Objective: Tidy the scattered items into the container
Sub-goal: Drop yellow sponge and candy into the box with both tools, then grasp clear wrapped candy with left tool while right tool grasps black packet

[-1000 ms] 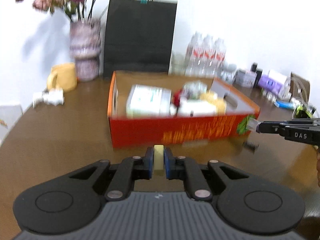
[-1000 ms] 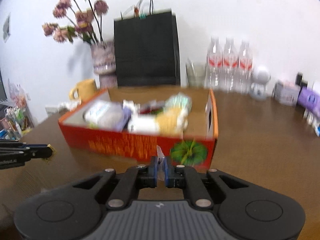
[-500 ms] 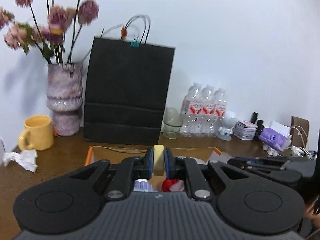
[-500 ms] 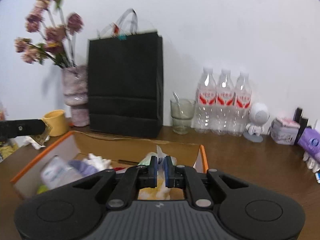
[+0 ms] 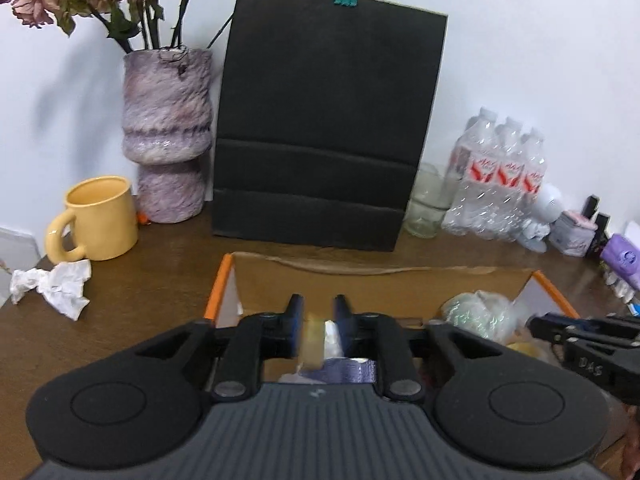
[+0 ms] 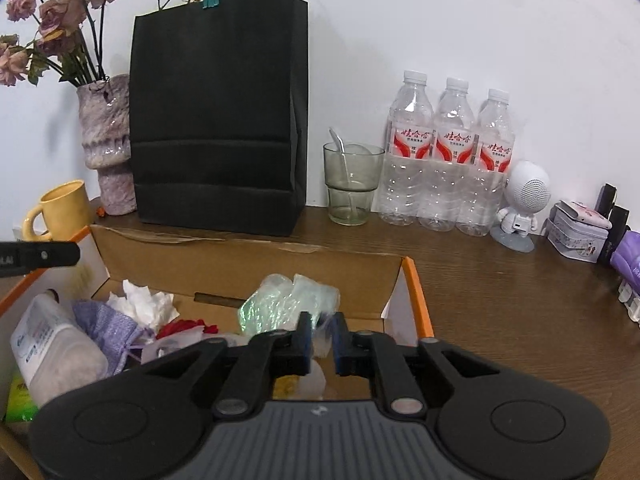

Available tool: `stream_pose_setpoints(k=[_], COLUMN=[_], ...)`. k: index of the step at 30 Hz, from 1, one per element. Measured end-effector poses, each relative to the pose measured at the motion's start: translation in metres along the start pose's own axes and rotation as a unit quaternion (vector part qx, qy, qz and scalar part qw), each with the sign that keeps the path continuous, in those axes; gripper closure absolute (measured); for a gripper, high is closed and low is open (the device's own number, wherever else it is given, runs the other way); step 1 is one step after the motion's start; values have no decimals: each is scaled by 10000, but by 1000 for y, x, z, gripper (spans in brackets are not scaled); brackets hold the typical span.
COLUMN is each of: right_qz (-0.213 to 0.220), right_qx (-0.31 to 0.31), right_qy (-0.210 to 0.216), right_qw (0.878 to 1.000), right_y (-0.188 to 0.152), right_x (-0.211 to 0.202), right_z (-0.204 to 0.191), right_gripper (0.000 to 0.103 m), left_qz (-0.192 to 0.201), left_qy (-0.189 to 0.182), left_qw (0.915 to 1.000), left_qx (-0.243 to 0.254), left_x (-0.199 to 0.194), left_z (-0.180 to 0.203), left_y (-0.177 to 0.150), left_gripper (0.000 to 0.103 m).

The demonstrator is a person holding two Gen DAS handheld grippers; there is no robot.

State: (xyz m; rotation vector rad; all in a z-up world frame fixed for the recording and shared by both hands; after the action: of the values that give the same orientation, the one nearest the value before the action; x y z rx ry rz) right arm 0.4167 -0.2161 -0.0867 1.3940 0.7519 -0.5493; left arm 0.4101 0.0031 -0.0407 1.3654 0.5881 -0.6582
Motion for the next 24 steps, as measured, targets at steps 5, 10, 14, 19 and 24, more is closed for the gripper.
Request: stream_pose_setpoints(k=[5,10,14,19,24], right_qz=[-6,-53,-168,-156,74], right_qx=[64,15,-5,-21,-105], right_qy=[112,277,310,329,429], right_qw=[9999,9996,9994,9993,9990], right_y=[-2,-2,-5,-8,-19], right_x=[-7,-15,-16,-25,-61], right_z=[-2,-7,-11,-13,-7], right_gripper=[25,0,0,0,0], left_qz=[140,241,227,207,300], left_qy=[25,-58,-12,-38,-341], left_qw=[9999,9996,9996,9997,9989], left_qx=[91,119,153,125,85], left_x=[-13,-23,-23,-27,-56], left_z=[3,10,13,10,4], left_y=[0,1,-1,-4,-19], left_gripper=[1,0,0,0,0])
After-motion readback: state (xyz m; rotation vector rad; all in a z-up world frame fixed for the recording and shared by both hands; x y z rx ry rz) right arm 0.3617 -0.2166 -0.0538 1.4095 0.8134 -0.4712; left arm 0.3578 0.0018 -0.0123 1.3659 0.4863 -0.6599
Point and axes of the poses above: each gripper's, at about its wrist camera, not at the fingertips, and x roughly the way its jaws point, z to its right, y to its top, the point moved 9 cm from there along x, roughly the way its jaws point, and after that the axes turned 15 degrees about -z, right-handed, at the moved point
